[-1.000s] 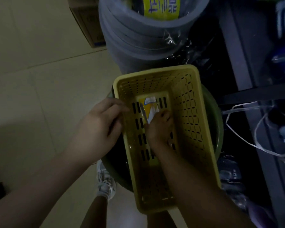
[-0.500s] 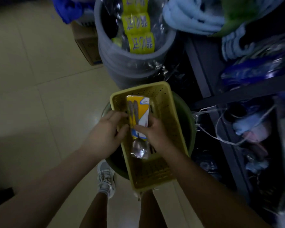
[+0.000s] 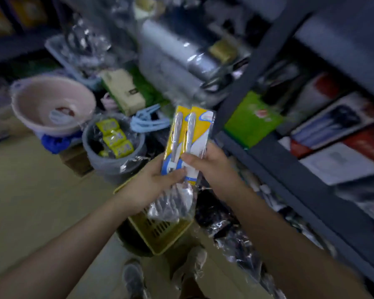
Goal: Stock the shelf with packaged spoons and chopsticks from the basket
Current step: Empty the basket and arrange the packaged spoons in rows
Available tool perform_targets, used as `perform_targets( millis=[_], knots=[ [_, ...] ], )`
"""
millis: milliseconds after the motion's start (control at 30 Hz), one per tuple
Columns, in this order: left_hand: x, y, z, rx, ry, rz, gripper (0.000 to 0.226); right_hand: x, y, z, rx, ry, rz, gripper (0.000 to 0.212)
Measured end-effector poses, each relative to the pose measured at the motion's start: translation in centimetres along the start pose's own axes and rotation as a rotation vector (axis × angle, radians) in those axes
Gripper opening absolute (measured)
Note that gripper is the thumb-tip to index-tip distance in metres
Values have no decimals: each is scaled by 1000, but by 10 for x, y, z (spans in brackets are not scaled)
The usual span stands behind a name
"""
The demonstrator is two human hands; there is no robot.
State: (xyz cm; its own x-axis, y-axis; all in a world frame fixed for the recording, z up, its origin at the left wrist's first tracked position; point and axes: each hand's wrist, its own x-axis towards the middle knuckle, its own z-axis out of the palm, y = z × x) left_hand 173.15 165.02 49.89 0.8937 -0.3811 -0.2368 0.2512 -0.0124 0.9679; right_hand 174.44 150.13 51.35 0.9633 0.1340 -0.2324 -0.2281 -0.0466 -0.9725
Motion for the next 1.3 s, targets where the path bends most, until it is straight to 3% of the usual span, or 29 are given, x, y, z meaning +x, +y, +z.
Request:
perform_targets(
  millis=[200,400,500,600,700,833,1033,1167,1300],
  knots=[
    [1,94,68,120,-223,156,23,-70,-91,-76,-150,296,-209,12],
    [16,177,159,199,-286,355,17,-156,-160,-179,-350,635,-376,12],
    [35,213,212,298,-335,411,19,-190,-177,-242,-573,820,-377,10],
    [61,239,268,396,-346,420,17,-214,-180,-308,-847,915,-256,9],
    [87,256,311,454,-306,427,29,-222,-178,-363,-1080,821,-182,20],
    [122,273,348,506,-254,435,38,-200,-187,-403,-1381,563,-257,36],
    [156,278,356,501,-179,374,33,-167,-201,-417,-1505,206,-127,44],
    [169,275,337,518,-124,339,34,-164,-202,-432,-1419,199,-278,27],
    [182,274,316,543,-75,297,33,-158,-207,-431,-1508,289,-284,18]
  ],
)
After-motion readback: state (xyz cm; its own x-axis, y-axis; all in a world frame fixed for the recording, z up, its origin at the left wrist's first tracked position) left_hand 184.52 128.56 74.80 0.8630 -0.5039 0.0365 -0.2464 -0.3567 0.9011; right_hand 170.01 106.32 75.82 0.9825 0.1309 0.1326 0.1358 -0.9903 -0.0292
